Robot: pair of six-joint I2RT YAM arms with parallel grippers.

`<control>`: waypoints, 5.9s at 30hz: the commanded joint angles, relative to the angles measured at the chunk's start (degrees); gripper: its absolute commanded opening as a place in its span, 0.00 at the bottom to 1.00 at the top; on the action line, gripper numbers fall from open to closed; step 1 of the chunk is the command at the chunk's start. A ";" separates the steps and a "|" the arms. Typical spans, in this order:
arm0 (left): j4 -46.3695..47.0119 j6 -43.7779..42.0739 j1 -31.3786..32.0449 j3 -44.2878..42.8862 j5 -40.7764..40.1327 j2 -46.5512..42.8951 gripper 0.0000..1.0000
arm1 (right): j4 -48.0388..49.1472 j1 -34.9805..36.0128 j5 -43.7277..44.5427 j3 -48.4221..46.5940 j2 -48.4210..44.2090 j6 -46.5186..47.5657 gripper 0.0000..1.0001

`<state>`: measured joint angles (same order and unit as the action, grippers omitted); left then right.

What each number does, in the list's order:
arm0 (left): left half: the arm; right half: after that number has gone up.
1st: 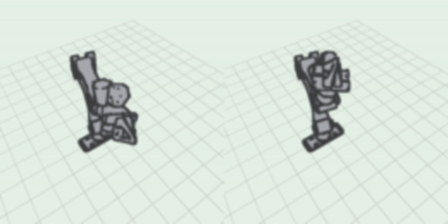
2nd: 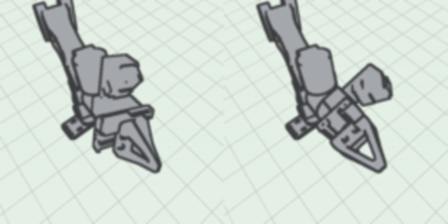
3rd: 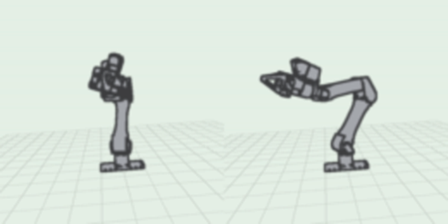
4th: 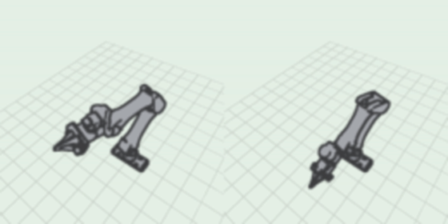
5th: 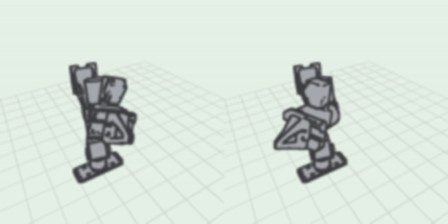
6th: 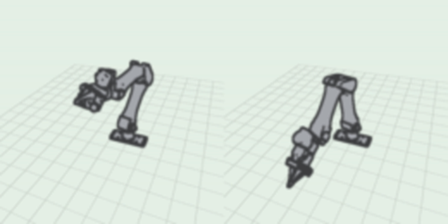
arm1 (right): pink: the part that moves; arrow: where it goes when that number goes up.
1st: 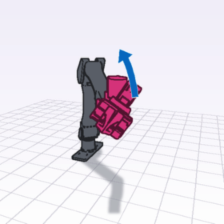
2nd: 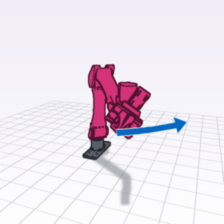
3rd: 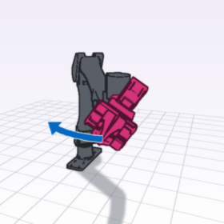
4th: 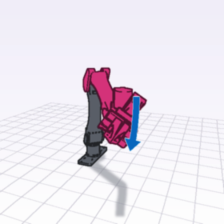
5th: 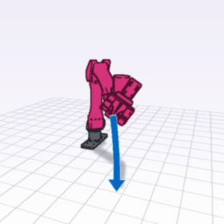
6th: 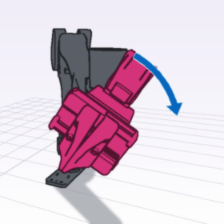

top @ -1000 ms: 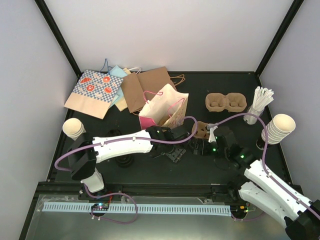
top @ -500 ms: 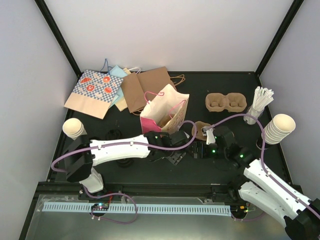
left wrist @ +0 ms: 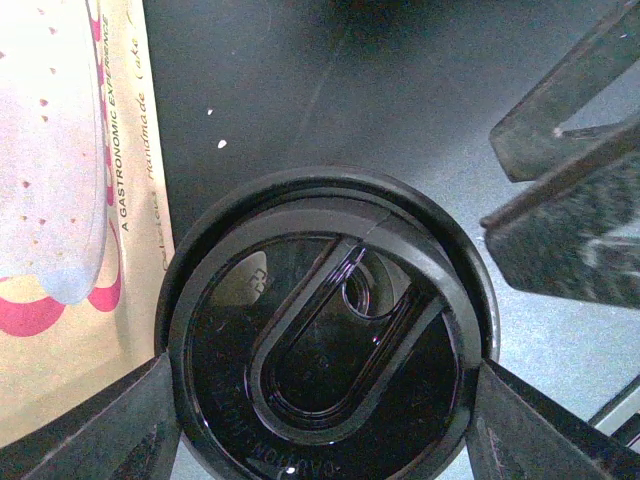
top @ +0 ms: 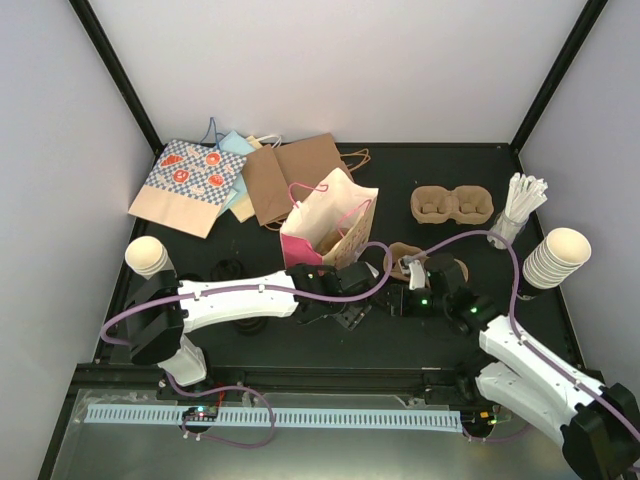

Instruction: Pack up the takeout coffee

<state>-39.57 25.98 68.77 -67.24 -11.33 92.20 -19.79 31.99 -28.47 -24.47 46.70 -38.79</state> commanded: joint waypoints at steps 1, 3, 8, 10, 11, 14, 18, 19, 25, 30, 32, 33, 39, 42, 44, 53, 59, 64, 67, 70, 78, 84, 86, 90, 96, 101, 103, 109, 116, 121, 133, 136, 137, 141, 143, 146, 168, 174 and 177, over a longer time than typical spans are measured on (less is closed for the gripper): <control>-4.41 -0.42 0.92 3.48 6.93 3.99 0.67 | 7.06 -1.24 -1.69 1.73 1.55 -1.52 0.44; -4.42 -0.49 0.90 3.43 6.87 3.95 0.67 | 8.05 -1.59 -1.15 2.15 2.02 -1.55 0.43; -4.63 -0.21 0.90 3.24 6.66 4.15 0.67 | 10.57 -2.09 -1.67 3.39 3.44 -1.51 0.42; -4.33 -0.17 0.88 3.26 6.87 4.12 0.67 | 11.20 -2.10 -1.84 3.74 4.26 -1.22 0.42; -4.25 -0.22 0.91 3.26 6.95 4.20 0.67 | 11.47 -2.09 -1.85 3.85 4.64 -1.06 0.42; -4.02 -0.28 0.92 3.26 7.08 4.21 0.66 | 12.11 -2.10 -2.25 4.07 6.38 -0.56 0.42; -4.10 -0.12 0.92 3.17 6.85 4.21 0.67 | 12.34 -2.08 -2.32 4.45 8.20 -0.15 0.42; -4.03 -0.09 0.92 3.17 6.85 4.21 0.67 | 12.67 -2.10 -2.34 4.78 8.24 -0.15 0.42; -4.04 -0.04 0.92 3.24 6.93 4.23 0.67 | 12.84 -2.10 -1.76 5.82 8.29 -0.73 0.41; -3.58 -0.11 0.92 3.43 7.55 4.68 0.67 | 12.74 -2.76 -0.90 6.70 9.28 -1.45 0.39; -3.36 -0.14 0.92 3.59 7.79 4.98 0.67 | 13.31 -3.18 -1.49 7.55 10.31 -1.63 0.38; -3.28 -0.09 0.92 3.61 7.89 5.04 0.66 | 13.63 -3.22 -1.81 8.15 10.64 -1.76 0.37; -2.97 -0.04 0.92 3.79 8.41 5.53 0.67 | 16.80 -3.25 -2.32 13.84 11.97 -3.79 0.35; -2.88 -0.10 0.90 3.79 8.63 5.62 0.67 | 16.61 -3.32 -2.26 14.77 13.83 -3.94 0.33; -2.84 -0.11 0.91 3.87 8.75 5.75 0.67 | 16.48 -3.26 -2.50 15.01 14.90 -4.34 0.32; -2.81 -0.09 0.92 4.32 9.37 5.93 0.67 | 10.25 -3.33 -0.06 9.67 12.99 -4.20 0.32; -3.31 -0.20 1.01 3.94 9.23 6.40 0.67 | 12.38 -4.26 -0.71 7.51 12.36 -5.08 0.32; -3.34 -0.17 1.10 3.88 9.24 6.26 0.67 | 15.04 -5.13 -0.54 7.47 11.36 -5.47 0.33; -3.24 -0.38 1.25 3.81 9.31 6.30 0.67 | 15.89 -5.53 -0.38 6.94 11.84 -5.27 0.33; -3.23 -0.42 1.41 3.46 9.31 6.64 0.67 | 17.00 -5.60 0.22 6.82 12.52 -5.01 0.34; -4.20 -0.15 1.69 2.23 8.51 7.44 0.67 | 17.20 -5.61 1.27 6.74 7.06 -3.08 0.37; -4.57 -0.29 1.72 1.87 8.16 7.54 0.67 | 15.15 -5.61 2.18 4.97 0.87 -0.59 0.40; -4.62 -0.23 1.72 1.73 8.19 7.71 0.67 | 13.70 -5.62 4.14 3.74 -0.54 -0.11 0.40; -4.77 -0.35 1.72 1.27 8.37 8.03 0.67 | 13.11 -5.62 7.91 2.58 -2.28 -1.27 0.47; -4.99 -0.63 1.72 0.90 8.37 7.93 0.66 | 15.08 -5.62 6.93 5.10 -1.50 1.75 0.55; -4.86 -0.67 1.71 0.89 8.51 7.91 0.66 | 26.63 -5.62 -1.81 9.08 3.82 -2.91 0.54; -4.93 -0.69 1.71 0.80 8.55 8.08 0.66 | 29.11 -5.62 -2.76 9.87 5.36 -3.88 0.52; -5.05 -0.79 1.72 0.52 8.56 8.08 0.66 | 31.02 -5.62 -2.25 11.50 6.72 -4.18 0.48; -4.50 -0.68 1.72 0.61 9.01 8.54 0.66 | 33.32 -5.64 -4.53 11.72 10.32 -3.67 0.46; -4.45 -0.84 1.71 0.45 9.14 8.61 0.66 | 36.70 -5.62 -6.40 12.11 13.95 -3.71 0.46; -4.22 -0.80 1.71 0.53 9.11 8.78 0.66 | 47.02 -5.60 -8.25 17.96 25.55 -4.32 0.45; -4.12 -0.84 1.72 0.62 9.08 8.78 0.66 | 48.70 -5.53 -7.70 19.89 29.09 -4.27 0.45; -4.03 -0.84 1.72 0.62 9.14 8.78 0.66 | 49.46 -5.57 -7.73 20.47 30.19 -4.32 0.44; -3.99 -0.87 1.72 0.70 9.10 8.78 0.66 | 53.71 -5.53 -7.51 22.35 34.76 -5.33 0.43; -3.87 -0.83 1.70 0.79 9.06 8.78 0.66 | 55.40 -5.53 -7.40 22.91 37.20 -5.79 0.42; -3.70 -0.80 1.70 0.88 9.29 8.80 0.66 | 57.92 -5.54 -7.76 23.10 41.24 -5.98 0.40; -4.65 -0.70 1.72 0.51 9.71 9.22 0.66 | 40.67 -5.54 -4.71 18.44 28.36 -4.10 0.35; -6.24 -0.78 1.63 -1.36 8.90 8.88 0.66 | 29.99 -5.62 -5.21 12.36 20.71 -0.88 0.35; -7.00 -1.00 1.53 -2.77 8.60 8.96 0.65 | 26.91 -5.62 -4.53 10.34 18.17 -0.20 0.35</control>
<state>-39.81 25.06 69.30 -71.29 -10.66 96.14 23.88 25.69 -34.54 -13.34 66.48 -42.68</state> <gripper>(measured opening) 0.742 0.352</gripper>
